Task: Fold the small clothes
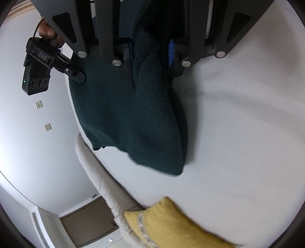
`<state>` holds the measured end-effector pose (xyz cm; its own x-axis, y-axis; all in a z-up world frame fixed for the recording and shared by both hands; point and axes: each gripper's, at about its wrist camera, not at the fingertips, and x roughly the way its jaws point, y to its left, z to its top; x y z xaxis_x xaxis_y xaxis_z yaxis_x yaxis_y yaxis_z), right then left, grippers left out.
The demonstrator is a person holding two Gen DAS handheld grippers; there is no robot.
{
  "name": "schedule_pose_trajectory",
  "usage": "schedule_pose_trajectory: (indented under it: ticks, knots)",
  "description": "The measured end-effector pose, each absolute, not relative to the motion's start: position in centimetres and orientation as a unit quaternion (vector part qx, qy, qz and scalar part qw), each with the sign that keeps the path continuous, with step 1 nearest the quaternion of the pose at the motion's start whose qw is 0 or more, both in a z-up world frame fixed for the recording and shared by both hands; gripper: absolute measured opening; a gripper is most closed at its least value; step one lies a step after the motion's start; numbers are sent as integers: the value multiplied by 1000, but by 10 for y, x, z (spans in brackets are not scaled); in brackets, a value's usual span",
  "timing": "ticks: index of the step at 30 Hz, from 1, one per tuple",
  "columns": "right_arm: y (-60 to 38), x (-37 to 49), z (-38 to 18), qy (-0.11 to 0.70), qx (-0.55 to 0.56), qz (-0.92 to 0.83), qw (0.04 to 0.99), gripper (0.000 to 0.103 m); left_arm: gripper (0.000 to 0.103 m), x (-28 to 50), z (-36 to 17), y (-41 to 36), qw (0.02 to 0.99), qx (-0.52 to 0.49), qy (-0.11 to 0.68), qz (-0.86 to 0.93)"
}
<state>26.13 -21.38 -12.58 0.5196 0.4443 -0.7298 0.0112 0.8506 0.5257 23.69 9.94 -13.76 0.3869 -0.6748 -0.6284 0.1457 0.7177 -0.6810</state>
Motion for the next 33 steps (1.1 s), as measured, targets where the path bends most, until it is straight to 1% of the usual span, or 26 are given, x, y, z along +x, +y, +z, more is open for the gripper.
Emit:
schedule_pose_trajectory:
  ticks: [5, 8, 13, 17, 20, 22, 24, 26, 28, 33]
  knots:
    - [-225, 219, -99, 453, 256, 145, 842, 35, 27, 202, -105, 87, 805, -231, 469, -281]
    - [-236, 184, -86, 446, 262, 153, 842, 35, 27, 166, -96, 88, 808, -231, 460, -286]
    - [-230, 114, -72, 456, 207, 146, 853, 35, 26, 102, -96, 78, 810, -219, 466, -283]
    - [-231, 61, -76, 469, 195, 132, 851, 35, 26, 61, -101, 73, 800, -217, 483, -282]
    - [-231, 24, -80, 477, 173, 117, 854, 35, 27, 42, -105, 63, 805, -191, 493, -270]
    - [-230, 8, -85, 483, 157, 106, 855, 35, 27, 37, -118, 56, 805, -174, 507, -253]
    - [-235, -2, -100, 501, 146, 90, 848, 35, 30, 36, -138, 54, 802, -168, 523, -235]
    - [-242, -12, -117, 510, 149, 78, 844, 36, 34, 36, -149, 59, 797, -189, 521, -238]
    - [-245, -17, -125, 504, 152, 79, 847, 37, 34, 38, -152, 63, 790, -205, 524, -243]
    - [-269, -25, -144, 495, 205, 104, 838, 39, 36, 44, -157, 64, 785, -203, 530, -247]
